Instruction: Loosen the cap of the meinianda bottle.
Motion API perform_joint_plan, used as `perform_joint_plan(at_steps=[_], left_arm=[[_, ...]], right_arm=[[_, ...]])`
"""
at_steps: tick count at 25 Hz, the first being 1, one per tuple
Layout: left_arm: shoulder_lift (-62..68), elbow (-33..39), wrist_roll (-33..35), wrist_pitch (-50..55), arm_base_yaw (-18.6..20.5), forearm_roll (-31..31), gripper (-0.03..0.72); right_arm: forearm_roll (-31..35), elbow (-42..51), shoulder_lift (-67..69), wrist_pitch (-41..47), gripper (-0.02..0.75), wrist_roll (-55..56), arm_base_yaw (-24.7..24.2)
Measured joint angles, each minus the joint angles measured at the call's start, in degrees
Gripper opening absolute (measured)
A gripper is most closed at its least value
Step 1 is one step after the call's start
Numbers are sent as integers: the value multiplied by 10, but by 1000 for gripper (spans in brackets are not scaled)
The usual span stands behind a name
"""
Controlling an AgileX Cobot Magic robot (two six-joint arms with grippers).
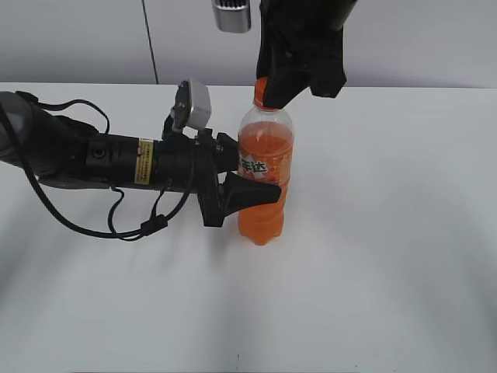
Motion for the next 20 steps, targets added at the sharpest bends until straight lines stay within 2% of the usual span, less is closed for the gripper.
perform_joint_plan(at_steps=[12, 20], left_arm=[[0, 0, 0, 3, -1, -3, 428], [0, 0, 1, 2, -1, -5, 428]], right_arm=[[-8, 0, 0, 0, 269, -196, 0], [-18, 0, -6, 3, 270, -223, 0]])
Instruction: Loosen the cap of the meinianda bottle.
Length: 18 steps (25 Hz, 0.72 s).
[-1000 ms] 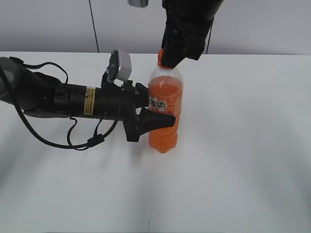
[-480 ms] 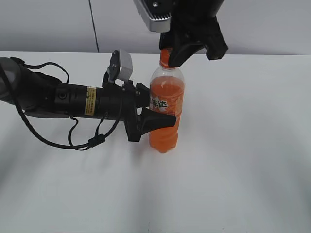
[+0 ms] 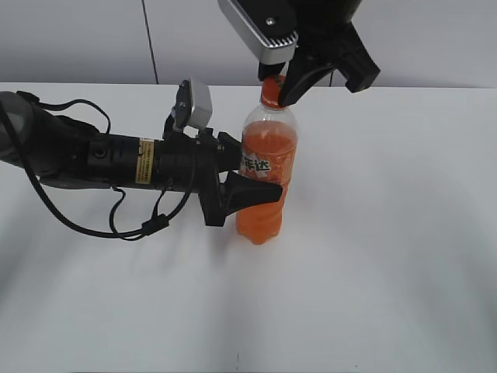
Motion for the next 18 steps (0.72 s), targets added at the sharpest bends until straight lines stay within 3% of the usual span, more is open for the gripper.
perform_joint_plan(at_steps=[14, 18], left_arm=[[0, 0, 3, -3, 0, 4, 427], [0, 0, 0, -2, 0, 3, 427]], right_arm=[[23, 1, -1, 3, 270, -2, 0], [27, 2, -1, -10, 305, 32, 0]])
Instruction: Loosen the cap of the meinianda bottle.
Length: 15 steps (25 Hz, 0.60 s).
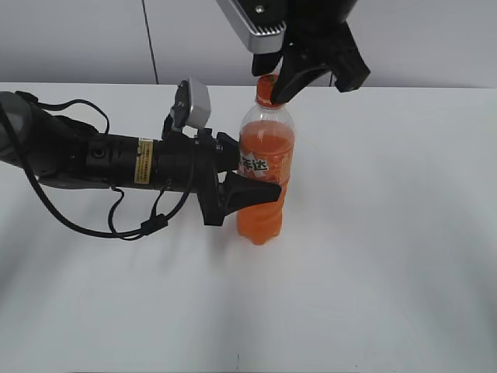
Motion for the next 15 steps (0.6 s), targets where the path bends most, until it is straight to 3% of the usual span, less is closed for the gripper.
perform_joint_plan(at_steps=[6, 12, 15], left_arm=[[0, 0, -2, 2, 0, -2, 427], [0, 0, -4, 2, 0, -2, 427], [0, 0, -4, 3, 0, -2, 427]], right_arm=[[8, 0, -6, -11, 417, 60, 0], [21, 0, -31, -1, 430, 121, 0], [52, 0, -52, 3, 430, 221, 0]])
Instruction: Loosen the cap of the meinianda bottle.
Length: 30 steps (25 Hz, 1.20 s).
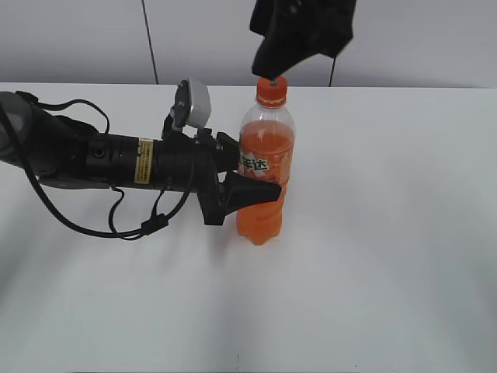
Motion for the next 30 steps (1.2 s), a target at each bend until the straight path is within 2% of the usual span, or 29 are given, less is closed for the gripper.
perform_joint_plan(at_steps=[3, 6, 10, 15, 27, 30], left_arm=[[0, 0, 0, 0, 0, 0, 427], [0, 0, 0, 0, 0, 0, 427], [0, 0, -1, 0, 0, 0, 427], [0, 0, -1, 0, 0, 0, 427], [0, 0, -1, 0, 0, 0, 427], [0, 0, -1, 0, 0, 0, 427]], right_arm=[[25, 0, -12, -33, 430, 262, 0], [11, 0, -12, -79, 430, 553, 0], [-61, 0, -12, -74, 430, 741, 0], [-85, 0, 21, -30, 430, 803, 0], [-57, 0, 62, 1, 428, 812, 0], [-57, 0, 63, 1, 393, 814, 0]])
